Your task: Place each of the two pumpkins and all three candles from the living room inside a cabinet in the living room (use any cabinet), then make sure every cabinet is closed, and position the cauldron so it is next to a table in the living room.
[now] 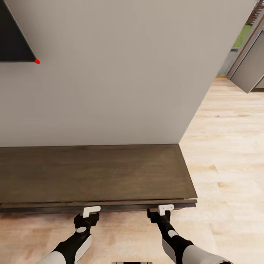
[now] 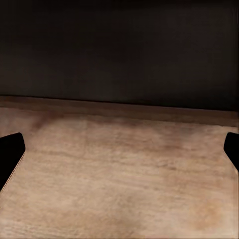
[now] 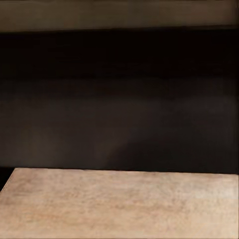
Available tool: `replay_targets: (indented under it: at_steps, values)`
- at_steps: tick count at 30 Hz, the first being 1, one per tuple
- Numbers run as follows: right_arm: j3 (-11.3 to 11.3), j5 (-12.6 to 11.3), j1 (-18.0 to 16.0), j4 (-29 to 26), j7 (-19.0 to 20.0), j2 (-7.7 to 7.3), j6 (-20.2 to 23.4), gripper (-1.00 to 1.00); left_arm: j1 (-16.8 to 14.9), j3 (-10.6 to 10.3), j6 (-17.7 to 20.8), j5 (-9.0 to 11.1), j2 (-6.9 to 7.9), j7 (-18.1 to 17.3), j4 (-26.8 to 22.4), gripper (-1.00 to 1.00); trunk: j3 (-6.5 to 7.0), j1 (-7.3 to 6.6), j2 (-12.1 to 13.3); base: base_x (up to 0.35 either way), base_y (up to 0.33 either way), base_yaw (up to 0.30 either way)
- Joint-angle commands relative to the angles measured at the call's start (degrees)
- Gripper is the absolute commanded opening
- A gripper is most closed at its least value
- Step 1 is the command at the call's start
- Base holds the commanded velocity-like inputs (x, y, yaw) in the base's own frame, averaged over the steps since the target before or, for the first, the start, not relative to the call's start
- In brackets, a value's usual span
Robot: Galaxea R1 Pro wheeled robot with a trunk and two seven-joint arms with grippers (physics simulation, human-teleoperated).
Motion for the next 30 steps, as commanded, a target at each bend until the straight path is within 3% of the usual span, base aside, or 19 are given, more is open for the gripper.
replay_targets:
  at_steps: [1,6,11,30]
  values:
    - [0.12,0.06,-0.01,-0.05,-0.07,0.00,-0.01,1.00,0.00,0.00,-0.01,0.00,0.00,0.00,0.00,1.00,0.01,0.00,0.00,0.328,0.000,0.000]
    - [0.17,0.05,-0.01,-0.05,-0.07,0.04,0.03,1.00,0.00,0.00,-0.02,0.00,0.00,0.01,-0.05,1.00,0.01,0.00,0.00,0.305,0.000,0.000]
    - [0.14,0.12,-0.02,-0.09,-0.07,0.09,0.00,1.00,0.00,0.00,-0.01,0.00,0.00,0.05,-0.49,1.00,0.01,0.00,0.00,0.026,0.000,0.000]
    - [0.16,0.15,0.14,-0.10,-0.07,-0.05,-0.10,1.00,-0.01,0.02,0.06,0.06,0.00,-0.09,0.47,1.00,0.01,0.00,0.00,-0.318,0.000,0.000]
